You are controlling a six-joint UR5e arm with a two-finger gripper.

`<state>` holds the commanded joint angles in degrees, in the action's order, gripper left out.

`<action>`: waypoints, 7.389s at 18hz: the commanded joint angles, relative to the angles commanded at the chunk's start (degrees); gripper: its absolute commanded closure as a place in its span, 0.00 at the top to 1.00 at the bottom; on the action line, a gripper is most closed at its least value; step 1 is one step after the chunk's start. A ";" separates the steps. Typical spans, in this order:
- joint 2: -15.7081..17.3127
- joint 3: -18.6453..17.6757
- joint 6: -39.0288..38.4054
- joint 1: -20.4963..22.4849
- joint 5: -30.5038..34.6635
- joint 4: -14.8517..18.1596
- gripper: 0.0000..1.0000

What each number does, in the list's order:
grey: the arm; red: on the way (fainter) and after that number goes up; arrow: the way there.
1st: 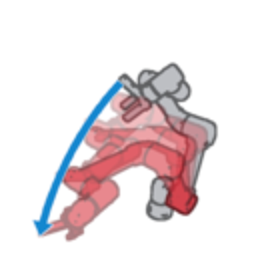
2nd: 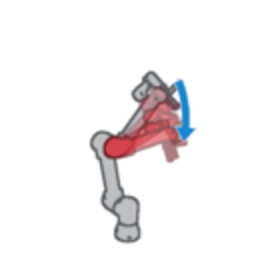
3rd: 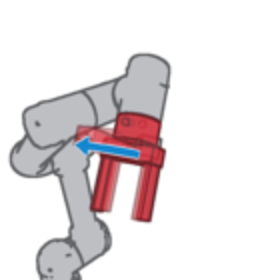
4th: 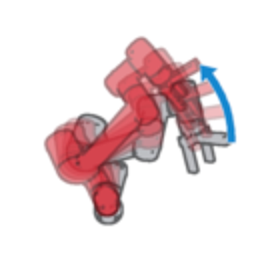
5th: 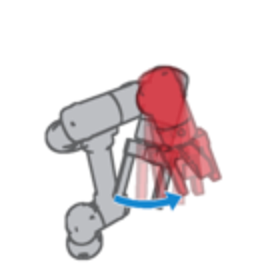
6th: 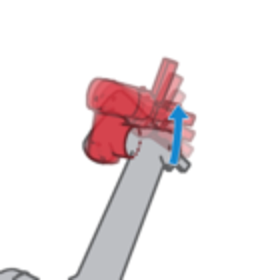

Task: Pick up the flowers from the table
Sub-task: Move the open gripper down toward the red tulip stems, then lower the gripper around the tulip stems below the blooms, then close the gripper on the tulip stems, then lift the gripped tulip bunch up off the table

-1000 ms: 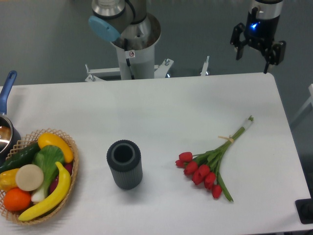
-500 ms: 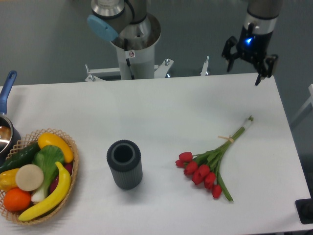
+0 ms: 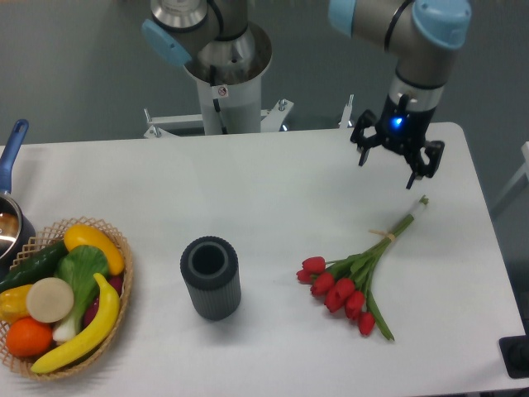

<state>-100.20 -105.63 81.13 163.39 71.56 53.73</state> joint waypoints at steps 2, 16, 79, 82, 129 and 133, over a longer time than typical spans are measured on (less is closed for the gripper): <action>0.00 -0.45 -1.23 0.17 -0.02 -0.82 1.00; -13.79 9.21 -1.06 -3.78 5.35 -0.99 1.00; -23.03 11.24 -1.50 -7.12 5.70 -3.98 0.49; -23.03 11.24 -1.59 -7.12 5.70 -3.98 0.48; 0.62 10.09 -15.56 2.20 -27.61 -3.89 0.48; 1.41 9.74 -15.91 3.60 -28.40 -3.63 0.48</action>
<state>-98.79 -95.89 65.21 166.99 43.16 50.10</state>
